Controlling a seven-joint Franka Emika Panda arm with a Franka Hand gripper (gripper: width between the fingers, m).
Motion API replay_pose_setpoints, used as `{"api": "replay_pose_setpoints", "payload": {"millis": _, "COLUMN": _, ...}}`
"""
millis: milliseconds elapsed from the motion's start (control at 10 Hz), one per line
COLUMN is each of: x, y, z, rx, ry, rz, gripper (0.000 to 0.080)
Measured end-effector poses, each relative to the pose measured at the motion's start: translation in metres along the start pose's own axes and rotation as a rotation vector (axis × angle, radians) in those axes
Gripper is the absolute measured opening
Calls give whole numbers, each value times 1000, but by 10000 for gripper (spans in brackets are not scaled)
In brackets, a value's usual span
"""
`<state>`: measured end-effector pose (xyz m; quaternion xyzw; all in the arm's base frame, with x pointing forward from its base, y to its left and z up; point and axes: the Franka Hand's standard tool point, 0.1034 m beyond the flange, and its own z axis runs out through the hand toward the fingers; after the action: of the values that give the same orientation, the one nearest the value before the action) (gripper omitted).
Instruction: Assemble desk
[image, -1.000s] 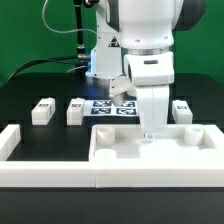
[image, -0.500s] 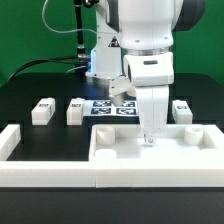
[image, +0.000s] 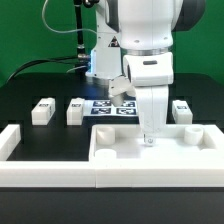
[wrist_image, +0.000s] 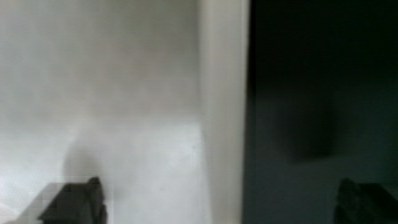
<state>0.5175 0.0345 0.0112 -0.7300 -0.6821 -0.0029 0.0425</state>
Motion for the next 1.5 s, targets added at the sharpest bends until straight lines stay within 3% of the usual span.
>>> {"api": "replay_pose_setpoints", "payload": {"millis": 300, "x": 6, "y": -4, "z": -31, "rx": -29, "ry": -13, "rz": 104, "gripper": 649}}
{"api": "replay_pose_setpoints", "payload": {"millis": 500, "x": 25, "y": -10, "z": -48, "rx": -17, "ry": -26, "rz": 436, "gripper": 649}}
{"api": "replay_pose_setpoints", "payload": {"millis": 600, "x": 39, "y": -5, "z": -58, "rx": -21, "ry": -29, "rz": 549, "gripper": 649}}
{"api": "replay_pose_setpoints", "payload": {"millis": 1100, "x": 46, "y": -5, "z": -54, "rx": -22, "ry": -19, "rz": 863, "gripper": 649}}
{"api": "replay_pose_setpoints", "payload": {"millis": 1300, "x": 64, "y": -15, "z": -48, "rx": 11, "ry": -39, "rz": 1212, "gripper": 649}}
{"api": "replay_pose_setpoints", "payload": {"millis": 1500, "x": 75, "y": -12, "z": -43, "rx": 23, "ry": -42, "rz": 1433, "gripper": 649}}
